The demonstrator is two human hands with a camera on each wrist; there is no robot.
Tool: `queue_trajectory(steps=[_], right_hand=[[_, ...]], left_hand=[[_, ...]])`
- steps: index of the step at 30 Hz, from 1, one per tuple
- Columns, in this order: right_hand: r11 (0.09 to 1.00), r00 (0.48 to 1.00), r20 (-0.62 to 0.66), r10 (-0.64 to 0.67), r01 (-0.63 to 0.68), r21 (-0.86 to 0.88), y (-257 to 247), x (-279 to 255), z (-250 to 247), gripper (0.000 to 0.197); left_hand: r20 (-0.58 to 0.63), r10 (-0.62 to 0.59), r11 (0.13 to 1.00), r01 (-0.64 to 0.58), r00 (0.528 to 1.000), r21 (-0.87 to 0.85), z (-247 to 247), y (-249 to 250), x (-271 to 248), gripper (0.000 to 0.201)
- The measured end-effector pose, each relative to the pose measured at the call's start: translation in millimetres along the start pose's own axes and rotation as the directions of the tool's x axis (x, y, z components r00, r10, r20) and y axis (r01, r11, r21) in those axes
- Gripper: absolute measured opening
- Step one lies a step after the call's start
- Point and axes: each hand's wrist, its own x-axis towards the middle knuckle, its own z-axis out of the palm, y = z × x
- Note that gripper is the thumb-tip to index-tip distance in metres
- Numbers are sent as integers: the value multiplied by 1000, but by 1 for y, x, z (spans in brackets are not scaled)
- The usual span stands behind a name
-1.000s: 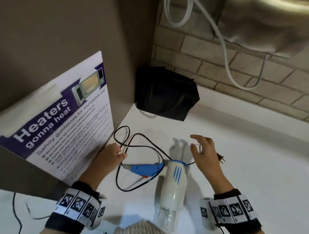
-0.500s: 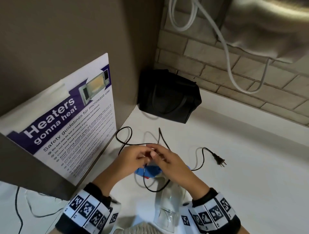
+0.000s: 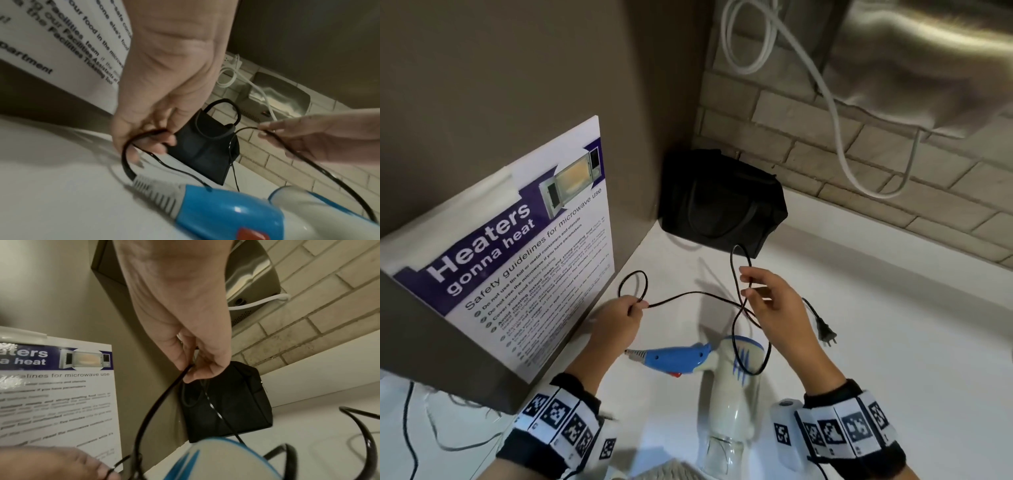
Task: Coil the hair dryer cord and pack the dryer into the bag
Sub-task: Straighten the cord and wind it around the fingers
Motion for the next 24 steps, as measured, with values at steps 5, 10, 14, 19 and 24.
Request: queue_trajectory(steps=[5,10,14,19,24], right_hand=[[982,1000,13,-15,18,-187,4,4,1,32],[900,935,115,-337,355,-253,-21,-2,12,62],[770,826,232,-514,564,-299,-45,-1,23,49],[905,909,108,-403,413,-98,-47,16,15,10],[972,963,237,-126,168,-165,-33,20,2,30]], left_hand=[[36,128,978,-120,991,-168,-12,14,-8,27],[108,336,927,-308,936,-216,-28,52,-28,32],[249,439,870,-339,863,-358,-37,84,-45,34],[412,523,731,-145,746,-667,-54,104,-57,24],[398,520,583,27,756,-812,-48,112,-52,37]])
